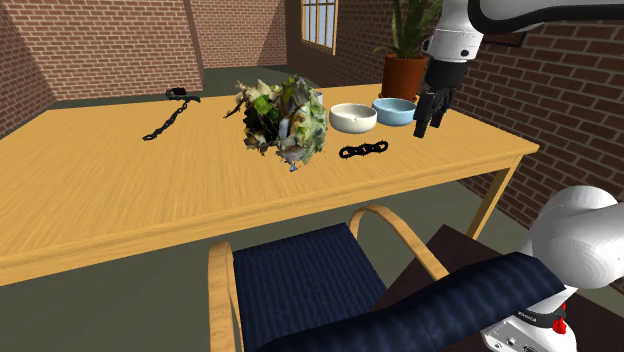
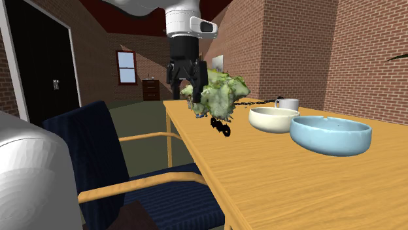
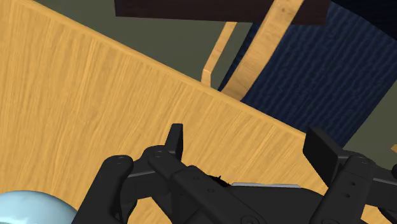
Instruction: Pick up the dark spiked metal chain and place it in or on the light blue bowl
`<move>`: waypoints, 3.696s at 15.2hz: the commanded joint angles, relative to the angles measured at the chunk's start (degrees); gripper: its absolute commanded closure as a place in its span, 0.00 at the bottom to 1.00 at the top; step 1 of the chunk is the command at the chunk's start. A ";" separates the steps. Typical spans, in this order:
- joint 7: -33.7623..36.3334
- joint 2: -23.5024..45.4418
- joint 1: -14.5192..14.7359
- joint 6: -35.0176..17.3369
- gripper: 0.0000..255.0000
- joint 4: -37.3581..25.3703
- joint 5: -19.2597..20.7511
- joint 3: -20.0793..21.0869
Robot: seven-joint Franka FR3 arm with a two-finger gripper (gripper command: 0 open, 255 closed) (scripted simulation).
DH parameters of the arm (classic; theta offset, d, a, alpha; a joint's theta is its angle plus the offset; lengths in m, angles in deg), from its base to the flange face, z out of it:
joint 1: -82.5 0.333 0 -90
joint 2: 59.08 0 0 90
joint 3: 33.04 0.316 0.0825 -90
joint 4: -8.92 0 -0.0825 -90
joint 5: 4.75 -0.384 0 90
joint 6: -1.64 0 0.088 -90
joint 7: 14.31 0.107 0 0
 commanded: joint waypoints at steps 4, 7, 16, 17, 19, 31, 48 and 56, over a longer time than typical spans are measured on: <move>-4.95 6.67 1.13 -3.90 0.00 -2.18 1.14 -1.40; -9.75 13.52 2.24 -7.30 0.00 -5.06 1.93 -2.52; -18.63 27.08 4.18 -14.60 0.00 -10.32 2.61 -3.85; -18.63 27.17 4.17 -15.38 0.00 -9.64 2.62 -3.87; -18.63 27.40 4.16 -16.94 0.00 -8.31 2.64 -3.91; -18.63 27.62 4.15 -18.17 1.00 -7.29 2.65 -3.94; -18.70 26.63 4.20 -10.39 1.00 -14.08 2.59 -3.79; -18.80 26.75 4.25 -4.23 1.00 -20.36 2.51 -3.70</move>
